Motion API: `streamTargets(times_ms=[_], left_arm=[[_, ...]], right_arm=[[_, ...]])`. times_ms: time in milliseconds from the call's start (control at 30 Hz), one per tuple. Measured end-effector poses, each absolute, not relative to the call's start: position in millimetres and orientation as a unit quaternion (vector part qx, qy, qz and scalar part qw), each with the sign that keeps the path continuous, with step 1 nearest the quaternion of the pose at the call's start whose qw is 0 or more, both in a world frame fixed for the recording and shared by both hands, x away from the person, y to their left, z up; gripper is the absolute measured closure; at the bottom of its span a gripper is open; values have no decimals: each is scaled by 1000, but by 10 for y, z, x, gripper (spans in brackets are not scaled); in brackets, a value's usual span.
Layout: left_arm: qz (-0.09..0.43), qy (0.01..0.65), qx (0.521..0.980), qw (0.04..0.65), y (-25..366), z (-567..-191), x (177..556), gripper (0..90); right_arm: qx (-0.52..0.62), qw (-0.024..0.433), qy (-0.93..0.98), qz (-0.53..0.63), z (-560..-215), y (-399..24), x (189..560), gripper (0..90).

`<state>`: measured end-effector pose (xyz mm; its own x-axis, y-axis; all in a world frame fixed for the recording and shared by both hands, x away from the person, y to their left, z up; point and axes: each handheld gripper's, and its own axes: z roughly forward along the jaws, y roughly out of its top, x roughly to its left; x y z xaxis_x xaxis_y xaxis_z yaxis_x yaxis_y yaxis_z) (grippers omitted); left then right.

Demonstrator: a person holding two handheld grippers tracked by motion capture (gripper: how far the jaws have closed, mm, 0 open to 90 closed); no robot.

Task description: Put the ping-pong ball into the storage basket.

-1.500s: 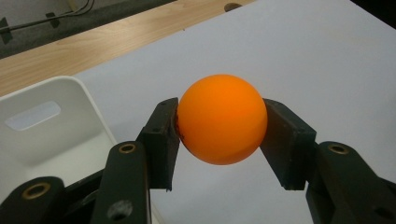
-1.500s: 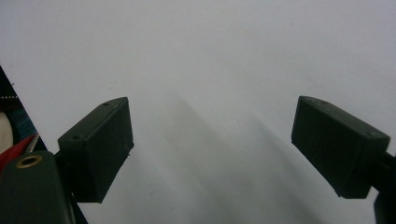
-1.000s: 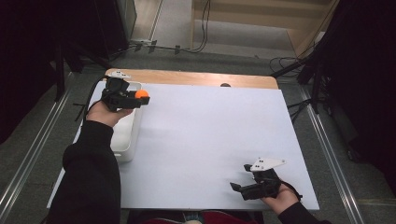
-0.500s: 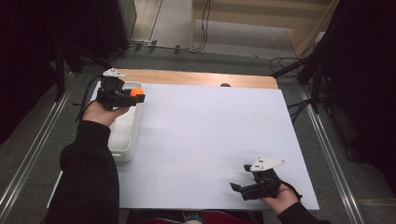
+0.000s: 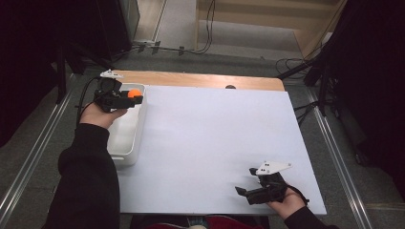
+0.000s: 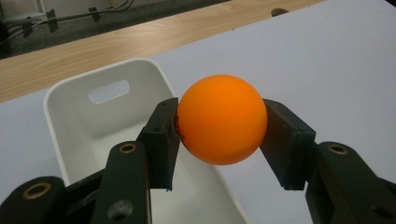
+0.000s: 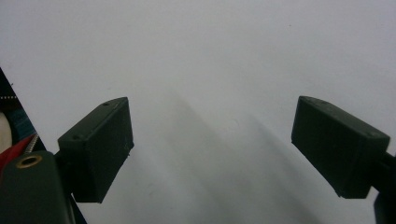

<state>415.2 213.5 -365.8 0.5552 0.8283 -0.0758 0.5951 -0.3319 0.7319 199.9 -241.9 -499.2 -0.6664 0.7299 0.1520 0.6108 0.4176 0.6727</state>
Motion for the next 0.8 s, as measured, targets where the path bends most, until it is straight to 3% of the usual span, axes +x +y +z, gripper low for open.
streamTargets(times_ms=[800], left_arm=[[157, 473, 795, 346, 2283, -3829, 4254, 499]], right_arm=[[402, 81, 838, 361, -4997, -2412, 1998, 115]])
